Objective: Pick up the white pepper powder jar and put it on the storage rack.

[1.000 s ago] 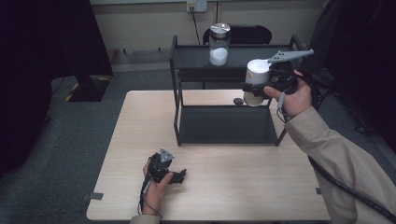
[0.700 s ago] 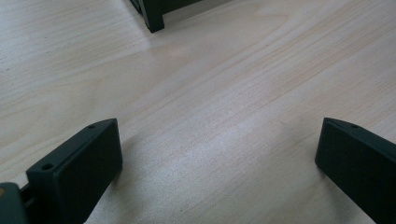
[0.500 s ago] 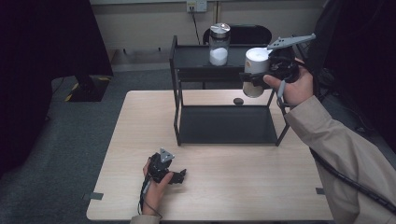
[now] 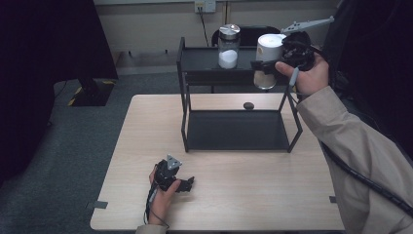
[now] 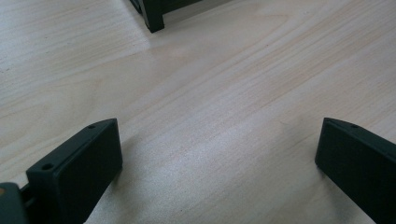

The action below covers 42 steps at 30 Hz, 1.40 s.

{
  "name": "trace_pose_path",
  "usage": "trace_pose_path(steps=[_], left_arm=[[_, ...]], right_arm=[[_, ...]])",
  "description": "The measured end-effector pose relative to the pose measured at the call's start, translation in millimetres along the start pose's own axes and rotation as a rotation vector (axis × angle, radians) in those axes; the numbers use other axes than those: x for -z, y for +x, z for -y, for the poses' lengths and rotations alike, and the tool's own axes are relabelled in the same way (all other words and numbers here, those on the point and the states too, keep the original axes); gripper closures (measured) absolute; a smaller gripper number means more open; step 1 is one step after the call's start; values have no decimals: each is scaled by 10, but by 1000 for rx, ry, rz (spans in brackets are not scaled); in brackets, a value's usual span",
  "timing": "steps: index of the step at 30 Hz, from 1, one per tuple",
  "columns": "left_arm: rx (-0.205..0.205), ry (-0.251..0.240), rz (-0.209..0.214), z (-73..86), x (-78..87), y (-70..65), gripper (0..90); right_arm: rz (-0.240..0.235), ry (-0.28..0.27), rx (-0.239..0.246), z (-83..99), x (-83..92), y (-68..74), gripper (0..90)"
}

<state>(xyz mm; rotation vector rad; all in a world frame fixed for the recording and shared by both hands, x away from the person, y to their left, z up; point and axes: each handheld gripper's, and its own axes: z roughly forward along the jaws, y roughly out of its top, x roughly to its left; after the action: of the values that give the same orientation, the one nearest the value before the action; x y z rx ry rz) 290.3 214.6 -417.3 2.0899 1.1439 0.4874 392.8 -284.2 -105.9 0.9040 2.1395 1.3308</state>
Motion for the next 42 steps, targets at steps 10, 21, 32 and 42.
trace_pose_path(steps=[10, 21, 32, 42], left_arm=[[0, 0, 0, 0, 0, 0, 0], [0, 0, 0, -1, 0, 1, 1], [0, 0, 0, 0, 0, 1, 0], [0, 0, 0, 0, 0, 1, 0]], right_arm=[[15, -23, -28, -158, -19, -51, 304], [49, -31, -46, -262, -105, -116, 304], [94, -37, -75, -287, -301, -241, 303], [115, -38, -89, -274, -483, -273, 303]])
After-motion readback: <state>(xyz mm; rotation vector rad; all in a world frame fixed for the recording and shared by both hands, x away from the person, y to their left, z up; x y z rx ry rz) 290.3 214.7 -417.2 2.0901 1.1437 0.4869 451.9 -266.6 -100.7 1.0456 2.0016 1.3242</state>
